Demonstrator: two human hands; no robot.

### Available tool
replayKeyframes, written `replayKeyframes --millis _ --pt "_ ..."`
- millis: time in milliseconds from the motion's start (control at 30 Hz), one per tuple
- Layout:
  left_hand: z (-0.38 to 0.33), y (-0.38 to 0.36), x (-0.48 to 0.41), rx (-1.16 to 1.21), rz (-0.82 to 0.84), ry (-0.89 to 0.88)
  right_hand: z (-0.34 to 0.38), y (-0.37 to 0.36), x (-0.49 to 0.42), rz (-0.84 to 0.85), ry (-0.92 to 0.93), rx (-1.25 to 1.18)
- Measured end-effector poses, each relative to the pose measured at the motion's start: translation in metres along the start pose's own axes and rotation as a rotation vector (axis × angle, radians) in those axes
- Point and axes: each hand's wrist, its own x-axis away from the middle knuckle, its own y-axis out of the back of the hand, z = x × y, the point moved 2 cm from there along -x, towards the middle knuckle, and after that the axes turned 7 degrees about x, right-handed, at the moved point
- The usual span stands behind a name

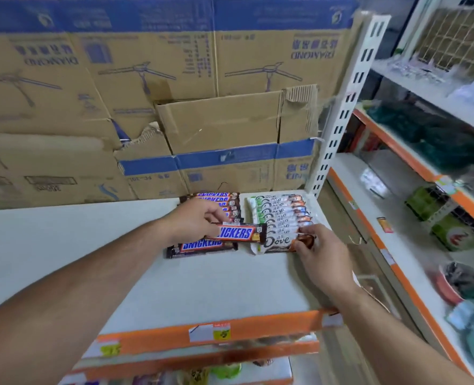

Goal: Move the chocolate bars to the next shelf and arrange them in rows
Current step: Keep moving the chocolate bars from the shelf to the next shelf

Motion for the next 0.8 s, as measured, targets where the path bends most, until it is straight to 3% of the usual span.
replayKeyframes --millis 367,633,733,800 --pt "0.025 -0.006 0.025 0.077 -0.053 0.090 -0.002 -0.004 0.003 -0.050 -0.029 0.001" --pt "0.039 0.006 0.032 -0.001 -0.101 -0.002 0.003 -0.001 0.014 -0.178 -0.046 0.104" --pt "0.047 0.009 0.033 -0.063 -0.117 -0.047 0.013 -0.005 0.030 -0.080 0.059 0.181" --pt "0.052 0.006 0.034 -0.148 -0.135 -0.087 0.027 -0.017 0.048 0.007 0.264 0.239"
